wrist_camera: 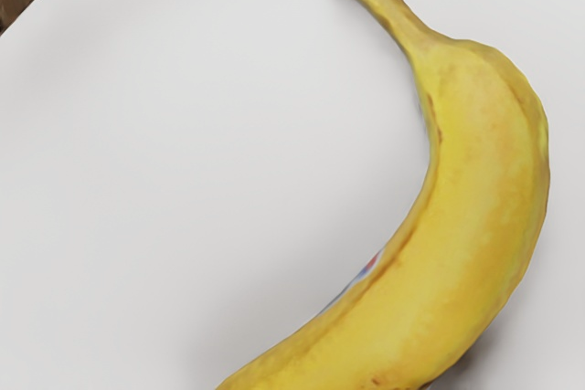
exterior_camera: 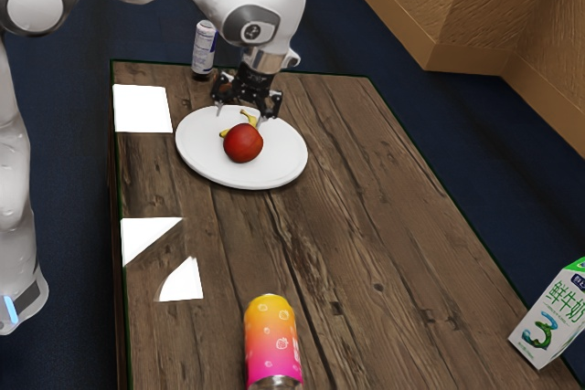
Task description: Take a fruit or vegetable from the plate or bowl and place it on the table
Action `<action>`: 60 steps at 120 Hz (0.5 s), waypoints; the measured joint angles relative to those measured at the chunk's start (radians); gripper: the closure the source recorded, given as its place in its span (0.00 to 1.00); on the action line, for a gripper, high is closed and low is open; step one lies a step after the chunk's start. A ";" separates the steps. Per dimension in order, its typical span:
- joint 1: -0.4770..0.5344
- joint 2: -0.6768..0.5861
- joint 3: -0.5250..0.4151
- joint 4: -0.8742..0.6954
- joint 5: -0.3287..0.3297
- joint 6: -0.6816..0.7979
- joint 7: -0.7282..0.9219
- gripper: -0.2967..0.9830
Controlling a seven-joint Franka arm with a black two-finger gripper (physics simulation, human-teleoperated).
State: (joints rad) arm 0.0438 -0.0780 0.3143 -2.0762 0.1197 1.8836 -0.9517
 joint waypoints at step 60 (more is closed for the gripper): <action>0.013 0.060 0.022 0.004 0.001 0.157 -0.011 0.23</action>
State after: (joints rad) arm 0.0568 -0.0177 0.3361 -2.0724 0.1205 2.0411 -0.9624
